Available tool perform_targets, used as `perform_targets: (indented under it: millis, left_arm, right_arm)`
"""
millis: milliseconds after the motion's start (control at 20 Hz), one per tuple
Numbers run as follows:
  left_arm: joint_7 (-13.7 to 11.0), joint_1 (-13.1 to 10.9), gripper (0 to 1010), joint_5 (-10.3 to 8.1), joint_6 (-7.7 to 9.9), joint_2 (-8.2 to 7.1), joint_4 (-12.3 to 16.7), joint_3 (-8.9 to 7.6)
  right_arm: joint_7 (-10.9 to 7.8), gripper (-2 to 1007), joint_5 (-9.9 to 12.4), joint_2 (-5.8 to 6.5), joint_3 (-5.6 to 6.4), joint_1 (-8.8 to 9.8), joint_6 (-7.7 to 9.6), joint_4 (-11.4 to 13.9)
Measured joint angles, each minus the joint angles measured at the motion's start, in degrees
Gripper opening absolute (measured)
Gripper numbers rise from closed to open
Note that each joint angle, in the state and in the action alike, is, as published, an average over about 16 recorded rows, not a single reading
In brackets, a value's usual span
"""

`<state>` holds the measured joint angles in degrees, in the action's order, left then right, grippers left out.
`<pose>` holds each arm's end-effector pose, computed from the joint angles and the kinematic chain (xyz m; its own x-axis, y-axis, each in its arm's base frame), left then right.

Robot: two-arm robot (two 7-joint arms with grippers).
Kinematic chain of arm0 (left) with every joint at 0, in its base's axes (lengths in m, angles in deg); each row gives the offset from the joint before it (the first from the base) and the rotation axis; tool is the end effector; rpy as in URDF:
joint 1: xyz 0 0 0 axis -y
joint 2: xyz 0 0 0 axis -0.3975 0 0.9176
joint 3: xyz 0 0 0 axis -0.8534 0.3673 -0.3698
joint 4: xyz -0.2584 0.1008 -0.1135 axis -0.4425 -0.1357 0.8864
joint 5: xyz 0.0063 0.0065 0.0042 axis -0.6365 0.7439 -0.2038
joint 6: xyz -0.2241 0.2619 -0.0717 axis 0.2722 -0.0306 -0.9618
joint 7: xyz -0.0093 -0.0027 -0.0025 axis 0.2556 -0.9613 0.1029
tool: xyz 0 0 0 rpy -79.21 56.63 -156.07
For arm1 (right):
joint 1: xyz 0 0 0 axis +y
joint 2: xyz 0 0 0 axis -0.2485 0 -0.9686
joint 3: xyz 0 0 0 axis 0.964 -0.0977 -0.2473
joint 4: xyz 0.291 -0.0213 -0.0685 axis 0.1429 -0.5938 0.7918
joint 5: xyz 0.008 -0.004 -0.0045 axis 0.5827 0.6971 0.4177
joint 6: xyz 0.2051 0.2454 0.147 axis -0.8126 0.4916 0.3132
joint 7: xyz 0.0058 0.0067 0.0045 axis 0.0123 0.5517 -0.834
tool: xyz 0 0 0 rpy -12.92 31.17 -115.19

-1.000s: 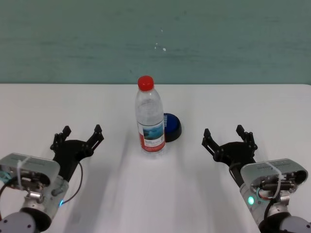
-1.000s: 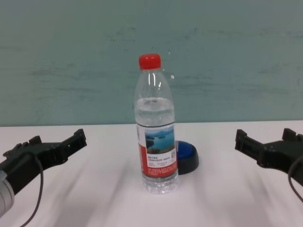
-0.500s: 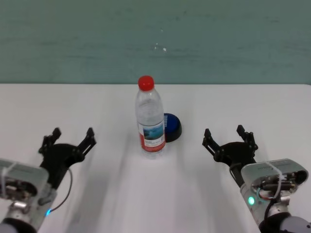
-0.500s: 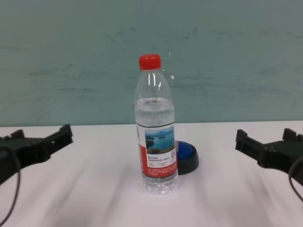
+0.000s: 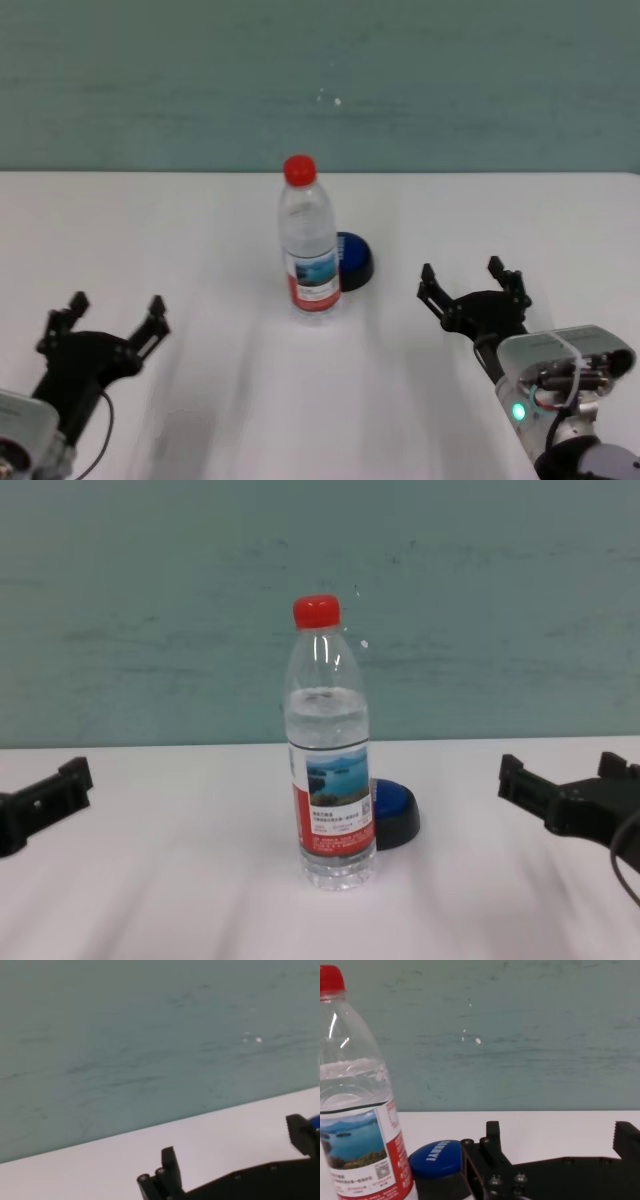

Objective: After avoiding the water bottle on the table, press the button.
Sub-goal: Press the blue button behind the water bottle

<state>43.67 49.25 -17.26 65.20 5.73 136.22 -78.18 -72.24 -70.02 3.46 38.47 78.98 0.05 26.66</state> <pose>0.2823 0.0310 -0.2851 0.2092 0.9590 0.1910 -0.9777 0.2082 0.0255 0.3412 0.0493 -0.3180 0.2027 -0.9779 -0.0509 0.9792 0.2026 0.0058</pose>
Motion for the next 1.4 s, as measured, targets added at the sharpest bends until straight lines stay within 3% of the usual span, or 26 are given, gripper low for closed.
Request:
perform_targets:
  millis: [250, 500, 850, 1400]
  left_arm:
    - [-2.13, -2.27, 1000, 2.15, 0.36, -1.07, 2.91, 0.91]
    - [-5.07, -1.61, 1000, 4.45, -0.24, -2.13, 2.47, 2.96]
    - [-8.77, 2.39, 1000, 6.52, -2.24, -3.29, -1.82, 5.63]
    - [-12.04, 10.54, 1000, 6.82, -4.7, -4.22, -9.39, 8.36]
  right_arm:
    - [0.0, 1003, 0.0, 0.0, 0.0, 0.0, 0.0, 0.0]
    - [0.0, 1003, 0.0, 0.0, 0.0, 0.0, 0.0, 0.0]
    - [0.0, 1003, 0.0, 0.0, 0.0, 0.0, 0.0, 0.0]
    - [0.0, 1003, 0.0, 0.0, 0.0, 0.0, 0.0, 0.0]
